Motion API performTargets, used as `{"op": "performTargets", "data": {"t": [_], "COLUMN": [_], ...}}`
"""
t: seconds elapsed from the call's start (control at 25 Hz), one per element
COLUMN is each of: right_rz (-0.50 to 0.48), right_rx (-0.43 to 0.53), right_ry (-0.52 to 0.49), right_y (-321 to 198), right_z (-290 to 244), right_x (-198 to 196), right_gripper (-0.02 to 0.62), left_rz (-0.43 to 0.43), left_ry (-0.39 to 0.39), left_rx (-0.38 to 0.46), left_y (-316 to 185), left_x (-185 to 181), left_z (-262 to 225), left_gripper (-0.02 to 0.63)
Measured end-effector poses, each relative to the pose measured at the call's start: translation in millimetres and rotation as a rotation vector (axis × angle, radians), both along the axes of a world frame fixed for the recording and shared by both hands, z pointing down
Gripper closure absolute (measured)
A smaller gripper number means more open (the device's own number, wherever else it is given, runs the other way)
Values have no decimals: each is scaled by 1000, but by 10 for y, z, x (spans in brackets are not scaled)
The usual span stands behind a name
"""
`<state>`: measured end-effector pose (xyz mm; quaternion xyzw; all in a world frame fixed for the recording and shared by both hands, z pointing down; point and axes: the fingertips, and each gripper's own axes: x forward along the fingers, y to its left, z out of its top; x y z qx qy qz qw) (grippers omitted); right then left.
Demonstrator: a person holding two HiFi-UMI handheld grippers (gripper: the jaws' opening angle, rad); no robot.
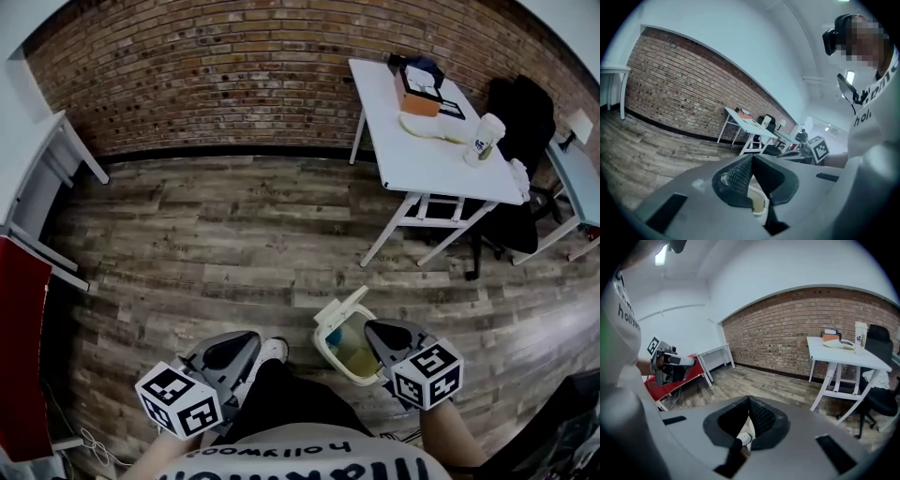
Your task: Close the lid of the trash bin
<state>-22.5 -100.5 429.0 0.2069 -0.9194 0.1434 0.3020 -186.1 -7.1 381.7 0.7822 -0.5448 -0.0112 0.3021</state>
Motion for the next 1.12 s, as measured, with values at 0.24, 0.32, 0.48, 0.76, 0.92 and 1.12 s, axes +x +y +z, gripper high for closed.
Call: {"op": "performTargets", "data": {"t": [0.24,0.32,0.48,0.76,0.92,1.12], "right_rz": [32,13,-62,-112,-94,-46], "right_rx": [-63,-46,9,-2,-27,-66], "right_ry": [55,111,246,341,349,374], "right_y": [-303,-400,-509,-594,-663,-762], "right_z": [453,636,982,1362,1539,1736], "right_x": [-251,-331,-460,-643,-659,-547], "right_gripper": [588,588,588,588,588,588], "left_rz": [-63,-78,-82,-15,63,98], "left_ry": [10,13,31,50,76,27], "left_rx": [-100,-106,-117,-164,-148,-169], "left_y": [31,-6,-57,-72,-140,-248], "left_x": [-451,-545,-639,-663,-569,-565], "left_z": [295,310,356,507,511,564], "left_gripper": [598,598,598,600,600,600]}}
